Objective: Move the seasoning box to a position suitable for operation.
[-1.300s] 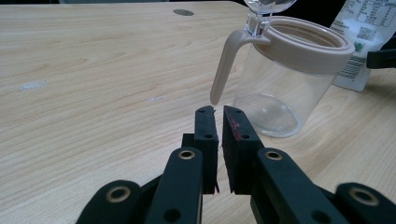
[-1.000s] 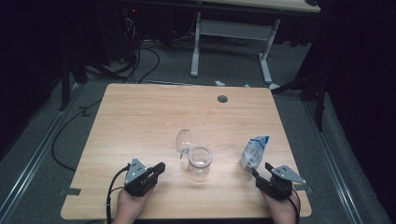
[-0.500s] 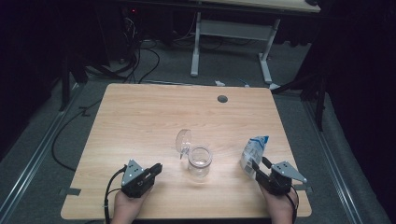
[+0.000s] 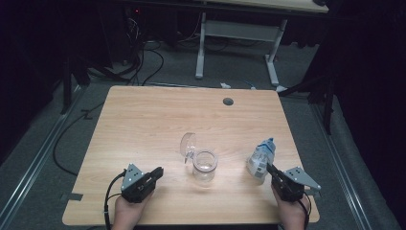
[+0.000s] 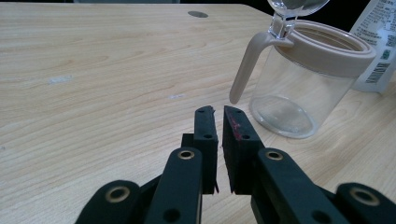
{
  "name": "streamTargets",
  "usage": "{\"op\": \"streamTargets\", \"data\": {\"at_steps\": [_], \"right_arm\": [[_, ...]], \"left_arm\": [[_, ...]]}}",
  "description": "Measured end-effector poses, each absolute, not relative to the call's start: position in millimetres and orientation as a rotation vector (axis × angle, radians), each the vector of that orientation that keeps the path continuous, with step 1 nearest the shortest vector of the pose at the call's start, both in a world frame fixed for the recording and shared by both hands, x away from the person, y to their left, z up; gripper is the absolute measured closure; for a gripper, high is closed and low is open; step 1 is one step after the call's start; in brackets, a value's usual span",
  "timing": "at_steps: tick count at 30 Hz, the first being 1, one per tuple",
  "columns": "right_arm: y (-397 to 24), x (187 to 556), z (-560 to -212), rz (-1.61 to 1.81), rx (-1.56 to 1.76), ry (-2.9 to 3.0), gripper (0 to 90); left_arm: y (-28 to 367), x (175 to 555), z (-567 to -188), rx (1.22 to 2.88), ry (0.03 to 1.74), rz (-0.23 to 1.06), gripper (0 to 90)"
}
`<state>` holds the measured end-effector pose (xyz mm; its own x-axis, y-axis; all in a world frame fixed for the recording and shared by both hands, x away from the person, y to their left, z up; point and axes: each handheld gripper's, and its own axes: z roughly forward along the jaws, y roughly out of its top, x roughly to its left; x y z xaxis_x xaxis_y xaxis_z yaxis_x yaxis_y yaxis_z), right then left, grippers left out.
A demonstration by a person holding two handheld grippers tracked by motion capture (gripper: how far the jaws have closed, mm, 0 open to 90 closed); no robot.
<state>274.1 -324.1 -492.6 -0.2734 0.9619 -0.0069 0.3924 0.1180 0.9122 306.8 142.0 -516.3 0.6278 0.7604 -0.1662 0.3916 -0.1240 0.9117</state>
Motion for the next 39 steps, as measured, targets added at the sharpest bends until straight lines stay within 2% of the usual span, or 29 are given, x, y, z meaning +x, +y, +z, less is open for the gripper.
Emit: {"op": "streamTargets", "data": {"at_steps": [3,6,8,18,25,32,39], "right_arm": [[-327,274,-494,1.180,1.330,1.751,85.0],[-327,277,-494,1.200,1.343,1.770,71.8],[-327,280,-494,1.208,1.370,1.779,66.5],[-323,281,-493,1.186,1.324,1.765,75.2],[-323,282,-492,1.176,1.310,1.779,89.5],[-326,282,-492,1.201,1.318,1.790,90.0],[-328,284,-490,1.224,1.328,1.817,90.0]], "left_arm": [[141,307,-517,1.743,0.940,0.413,83.7],[140,307,-517,1.744,0.939,0.412,83.5],[140,307,-517,1.743,0.939,0.413,83.2],[143,306,-517,1.745,0.914,0.397,77.8],[144,304,-518,1.748,0.906,0.399,76.9],[143,303,-517,1.754,0.894,0.388,75.8],[131,298,-517,1.835,0.774,0.333,68.2]]}}
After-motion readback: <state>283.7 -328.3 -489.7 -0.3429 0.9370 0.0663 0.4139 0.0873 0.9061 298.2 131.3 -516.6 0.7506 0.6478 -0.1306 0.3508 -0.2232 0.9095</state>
